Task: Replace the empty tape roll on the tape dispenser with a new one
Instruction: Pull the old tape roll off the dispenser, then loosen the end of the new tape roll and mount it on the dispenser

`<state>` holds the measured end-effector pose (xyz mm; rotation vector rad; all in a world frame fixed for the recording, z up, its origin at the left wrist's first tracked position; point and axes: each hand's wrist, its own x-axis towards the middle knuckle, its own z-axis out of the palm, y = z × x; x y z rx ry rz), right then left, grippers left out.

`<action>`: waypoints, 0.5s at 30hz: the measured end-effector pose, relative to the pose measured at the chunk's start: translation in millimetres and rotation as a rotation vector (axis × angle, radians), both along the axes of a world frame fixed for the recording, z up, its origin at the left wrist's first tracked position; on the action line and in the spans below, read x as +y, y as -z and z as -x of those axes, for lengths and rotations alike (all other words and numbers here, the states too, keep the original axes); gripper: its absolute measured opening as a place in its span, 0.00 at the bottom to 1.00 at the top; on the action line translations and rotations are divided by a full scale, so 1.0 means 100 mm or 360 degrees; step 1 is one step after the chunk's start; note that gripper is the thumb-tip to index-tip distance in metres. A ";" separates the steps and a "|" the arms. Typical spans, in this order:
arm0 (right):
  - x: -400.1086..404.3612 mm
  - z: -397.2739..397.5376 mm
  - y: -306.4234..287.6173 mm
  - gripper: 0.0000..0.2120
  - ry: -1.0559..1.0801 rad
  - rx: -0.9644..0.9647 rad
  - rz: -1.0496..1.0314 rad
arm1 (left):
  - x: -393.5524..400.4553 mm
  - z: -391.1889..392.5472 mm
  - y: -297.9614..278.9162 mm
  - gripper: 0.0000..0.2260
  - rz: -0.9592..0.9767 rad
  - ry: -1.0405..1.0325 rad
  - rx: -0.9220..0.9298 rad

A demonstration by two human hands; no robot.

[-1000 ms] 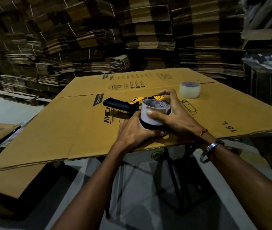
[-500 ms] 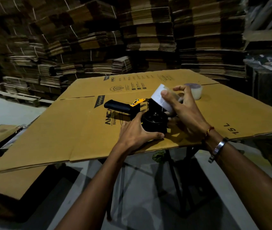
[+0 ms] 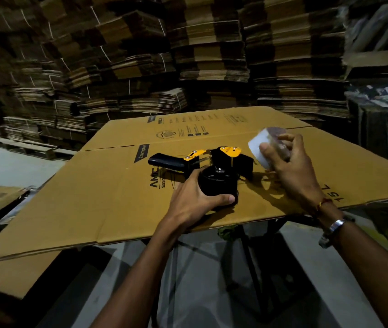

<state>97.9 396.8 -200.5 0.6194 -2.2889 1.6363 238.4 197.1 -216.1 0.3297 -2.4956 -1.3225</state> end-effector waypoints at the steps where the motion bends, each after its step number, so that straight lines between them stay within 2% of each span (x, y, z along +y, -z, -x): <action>1: 0.03 0.02 0.03 0.24 0.0023 0.0037 -0.0118 | 0.01 0.01 0.00 0.46 0.0008 0.0007 -0.0022; 5: 0.07 0.11 0.09 0.32 -0.0004 0.0049 -0.0336 | -0.02 0.03 0.03 0.48 0.0056 0.0067 -0.0089; 10: 0.02 0.20 0.05 0.26 0.0065 0.0128 -0.0333 | -0.03 0.04 0.02 0.48 0.0099 0.0103 -0.0082; 15: 0.03 0.27 0.03 0.24 0.0279 0.0253 -0.0332 | -0.02 0.02 0.01 0.48 0.0123 0.0121 -0.0027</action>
